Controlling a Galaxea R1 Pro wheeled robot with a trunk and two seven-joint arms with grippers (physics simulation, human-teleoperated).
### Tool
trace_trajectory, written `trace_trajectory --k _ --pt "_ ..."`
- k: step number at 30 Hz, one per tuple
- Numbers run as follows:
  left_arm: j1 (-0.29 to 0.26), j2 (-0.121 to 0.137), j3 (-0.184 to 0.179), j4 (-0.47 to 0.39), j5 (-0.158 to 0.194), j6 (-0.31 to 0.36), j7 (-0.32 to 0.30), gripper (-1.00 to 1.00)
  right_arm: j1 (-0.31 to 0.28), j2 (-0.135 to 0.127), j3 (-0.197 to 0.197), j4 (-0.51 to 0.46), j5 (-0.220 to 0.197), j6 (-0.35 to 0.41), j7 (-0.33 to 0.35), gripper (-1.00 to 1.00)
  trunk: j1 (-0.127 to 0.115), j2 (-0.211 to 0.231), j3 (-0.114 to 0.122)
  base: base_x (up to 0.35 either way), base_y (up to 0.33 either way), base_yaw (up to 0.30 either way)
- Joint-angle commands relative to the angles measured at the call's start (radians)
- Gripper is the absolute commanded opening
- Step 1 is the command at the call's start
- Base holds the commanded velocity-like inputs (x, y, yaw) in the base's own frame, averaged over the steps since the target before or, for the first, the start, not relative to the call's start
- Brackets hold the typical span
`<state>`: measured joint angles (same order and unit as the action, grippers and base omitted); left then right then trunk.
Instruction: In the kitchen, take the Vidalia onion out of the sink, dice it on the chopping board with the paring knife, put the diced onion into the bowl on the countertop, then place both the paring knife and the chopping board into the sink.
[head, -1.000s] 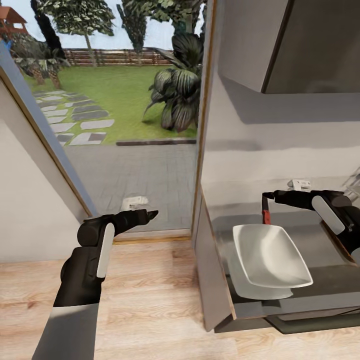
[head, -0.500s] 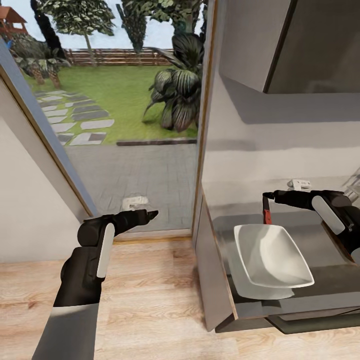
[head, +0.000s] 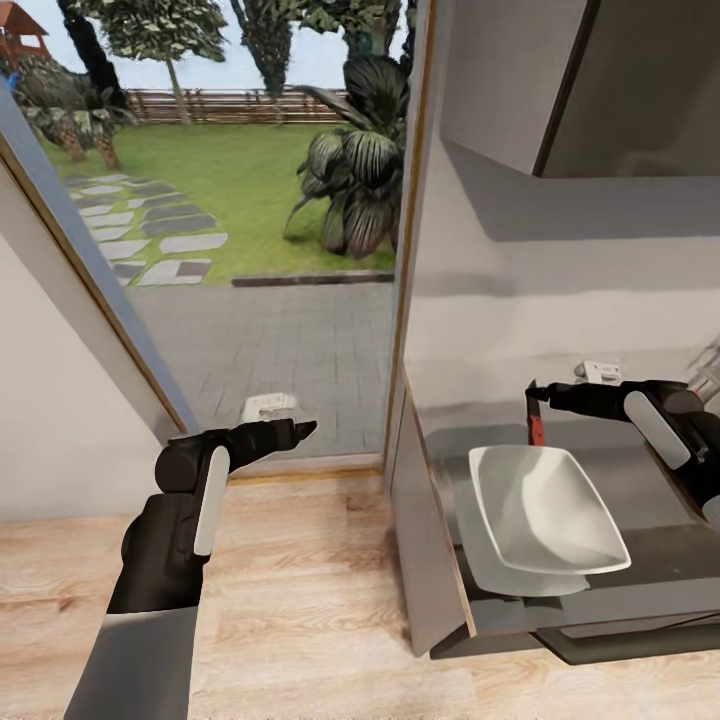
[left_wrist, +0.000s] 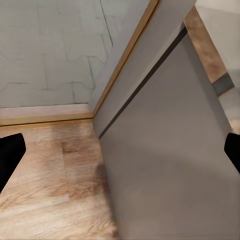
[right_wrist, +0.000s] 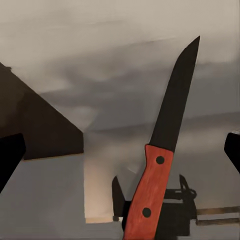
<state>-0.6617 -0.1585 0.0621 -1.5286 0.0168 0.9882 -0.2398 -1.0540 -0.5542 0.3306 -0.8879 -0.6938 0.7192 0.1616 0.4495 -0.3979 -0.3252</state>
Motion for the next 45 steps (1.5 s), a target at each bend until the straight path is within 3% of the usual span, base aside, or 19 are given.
trace_trajectory --k 1,7,10,13,14,17,18,22,28,45 --pt "-0.001 -0.001 0.002 -0.001 0.002 0.006 -0.003 1.00 -0.001 -0.001 0.002 0.000 0.004 0.005 0.004 1.00 0.001 -0.002 -0.004 0.000 0.000 0.000" --pt "-0.001 -0.001 0.002 0.000 0.002 0.006 -0.003 1.00 -0.001 -0.001 -0.013 0.001 0.005 0.017 0.003 1.00 0.001 -0.002 -0.011 0.000 0.000 0.000" --pt "-0.001 -0.001 0.002 0.002 0.002 0.006 -0.003 1.00 -0.001 -0.001 -0.030 0.001 0.006 0.066 0.001 1.00 0.001 -0.002 -0.012 0.000 0.000 0.000" --pt "-0.001 -0.001 0.002 0.008 0.002 0.006 -0.003 1.00 -0.001 -0.001 -0.041 0.001 0.007 0.165 0.000 1.00 0.001 -0.002 -0.013 0.000 0.000 0.000" --pt "-0.001 -0.001 0.002 0.011 0.002 0.006 -0.004 1.00 -0.001 -0.001 -0.051 0.001 0.008 0.276 -0.001 1.00 0.001 -0.002 -0.013 0.000 0.000 0.000" --pt "-0.001 -0.002 0.002 0.013 0.002 0.005 -0.004 1.00 -0.001 -0.002 -0.057 0.000 0.007 0.319 -0.001 1.00 0.001 -0.002 -0.013 0.000 0.000 0.000" --pt "-0.001 -0.002 0.002 0.014 0.002 0.005 -0.004 1.00 -0.001 -0.002 -0.077 -0.010 0.004 0.328 -0.001 1.00 0.001 -0.002 -0.013 0.000 0.000 0.000" --pt "-0.001 -0.002 0.002 0.014 0.002 0.005 -0.004 1.00 -0.001 -0.002 -0.116 -0.031 0.004 0.328 -0.002 1.00 0.001 -0.002 -0.013 0.000 0.000 0.000" --pt "-0.001 -0.003 0.002 0.015 0.002 0.004 -0.004 1.00 -0.001 -0.003 -0.137 -0.042 0.005 0.328 -0.002 1.00 0.001 -0.002 -0.013 0.000 0.000 0.000" --pt "-0.001 -0.004 0.001 0.015 0.002 0.004 -0.004 1.00 -0.001 -0.003 -0.143 -0.054 0.004 0.328 -0.002 1.00 0.001 -0.002 -0.014 0.000 0.000 0.000"
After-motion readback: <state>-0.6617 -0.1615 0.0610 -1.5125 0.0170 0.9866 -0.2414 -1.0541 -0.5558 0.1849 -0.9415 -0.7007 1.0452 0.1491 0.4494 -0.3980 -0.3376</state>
